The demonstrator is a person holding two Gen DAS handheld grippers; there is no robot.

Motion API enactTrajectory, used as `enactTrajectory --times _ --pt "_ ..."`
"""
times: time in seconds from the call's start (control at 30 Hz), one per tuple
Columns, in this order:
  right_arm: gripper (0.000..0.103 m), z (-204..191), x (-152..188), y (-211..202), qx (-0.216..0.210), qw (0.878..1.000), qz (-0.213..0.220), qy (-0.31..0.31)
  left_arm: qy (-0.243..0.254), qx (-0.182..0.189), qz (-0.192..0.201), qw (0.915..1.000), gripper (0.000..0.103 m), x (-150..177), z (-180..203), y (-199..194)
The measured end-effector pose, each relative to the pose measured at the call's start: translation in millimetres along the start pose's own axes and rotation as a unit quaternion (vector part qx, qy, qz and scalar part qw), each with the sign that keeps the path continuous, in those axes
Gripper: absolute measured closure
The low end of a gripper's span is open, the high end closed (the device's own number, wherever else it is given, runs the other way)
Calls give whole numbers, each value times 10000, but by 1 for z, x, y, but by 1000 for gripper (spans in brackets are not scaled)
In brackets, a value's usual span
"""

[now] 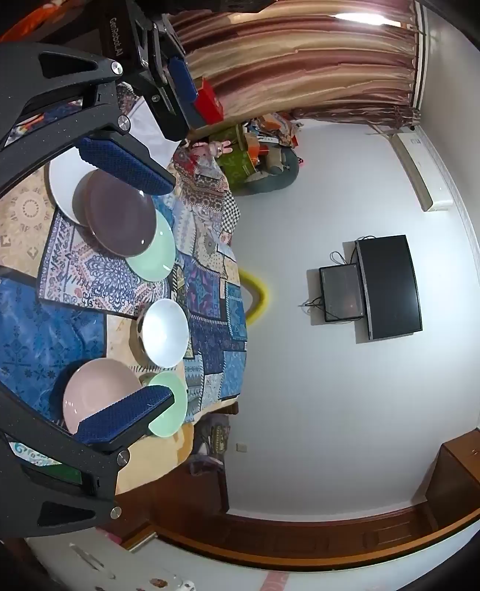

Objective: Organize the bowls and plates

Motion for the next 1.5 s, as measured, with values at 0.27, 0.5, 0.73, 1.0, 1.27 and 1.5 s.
enactTrajectory --times 0.27,0.5,0.73,1.0,1.27,1.5 --pt "0 -2 0 2 7 10000 12 0 56 -24 82 9999 0 -1 -3 -1" --pt "0 -2 -2 6 -20 10000 -52 61 91 -111 127 9998 0 1 -3 6" --pt "0 -2 -4 9 -51 10000 -26 63 84 -126 124 9998 0 1 -6 5" --pt "0 -2 -2 7 -68 10000 11 71 55 -137 100 9998 0 4 -8 6" --pt "0 -1 0 6 -42 10000 5 48 67 -162 97 9998 0 5 -8 6" --pt "0 -1 -1 5 -37 10000 -12 45 59 -174 74 9998 0 6 -9 6"
Point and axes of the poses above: each gripper's, at about its wrist camera, not at the fingertips, and y roughly the way its jaws point, z to its right, x to its underside, the point moved 1 cm from there along y, roughly the way its jaws point, and after that the axes turned 10 degrees about -x, right-handed, at the moved point
